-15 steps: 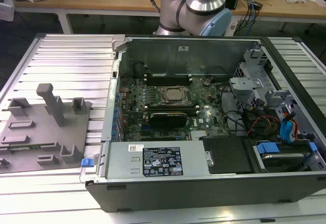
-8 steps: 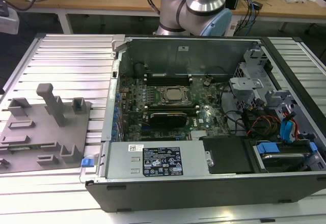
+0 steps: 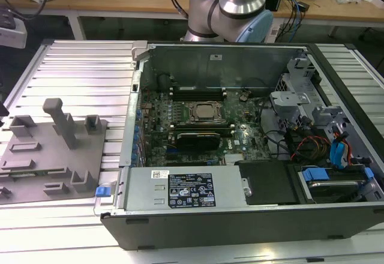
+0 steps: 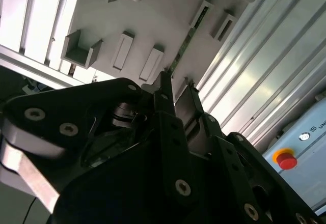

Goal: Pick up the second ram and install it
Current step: 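Pick up the second ram and move it above second insertion slot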

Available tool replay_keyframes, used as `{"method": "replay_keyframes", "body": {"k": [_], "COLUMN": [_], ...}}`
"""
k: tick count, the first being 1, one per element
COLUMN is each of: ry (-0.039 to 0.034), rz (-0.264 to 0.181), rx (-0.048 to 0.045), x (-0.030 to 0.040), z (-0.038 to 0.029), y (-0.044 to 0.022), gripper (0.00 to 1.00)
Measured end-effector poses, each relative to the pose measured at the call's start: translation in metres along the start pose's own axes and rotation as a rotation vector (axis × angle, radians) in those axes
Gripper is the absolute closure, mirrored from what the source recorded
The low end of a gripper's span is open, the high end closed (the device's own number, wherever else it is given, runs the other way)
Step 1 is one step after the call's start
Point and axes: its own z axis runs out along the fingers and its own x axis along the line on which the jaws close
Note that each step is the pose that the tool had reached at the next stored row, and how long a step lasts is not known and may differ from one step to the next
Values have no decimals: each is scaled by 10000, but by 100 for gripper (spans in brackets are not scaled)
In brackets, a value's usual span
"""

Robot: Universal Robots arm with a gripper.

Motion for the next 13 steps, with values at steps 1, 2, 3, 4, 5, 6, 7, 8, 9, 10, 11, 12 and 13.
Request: {"method": "replay_keyframes", "body": {"k": [1, 2, 3, 4, 5, 6, 7, 8, 9, 10, 11, 12, 13], "ry": [0, 0, 0, -1, 0, 0, 0, 0, 0, 0, 0, 0, 0], "rz": [0, 0, -1, 0, 0, 0, 1, 0, 0, 0, 0, 0, 0], "rx": [0, 0, -1, 1, 0, 0, -1, 0, 0, 0, 0, 0, 1], "x": [0, 1, 2, 2, 3, 4, 5, 6, 6, 7, 7, 8, 10], "z": [21, 44, 77, 100, 122, 140, 163, 177, 187, 204, 215, 227, 260], "y": [0, -1, -2, -2, -2, -3, -3, -3, -4, -4, -4, -4, -5], "gripper": [70, 70, 70, 70, 70, 70, 70, 70, 70, 70, 70, 70, 70]}}
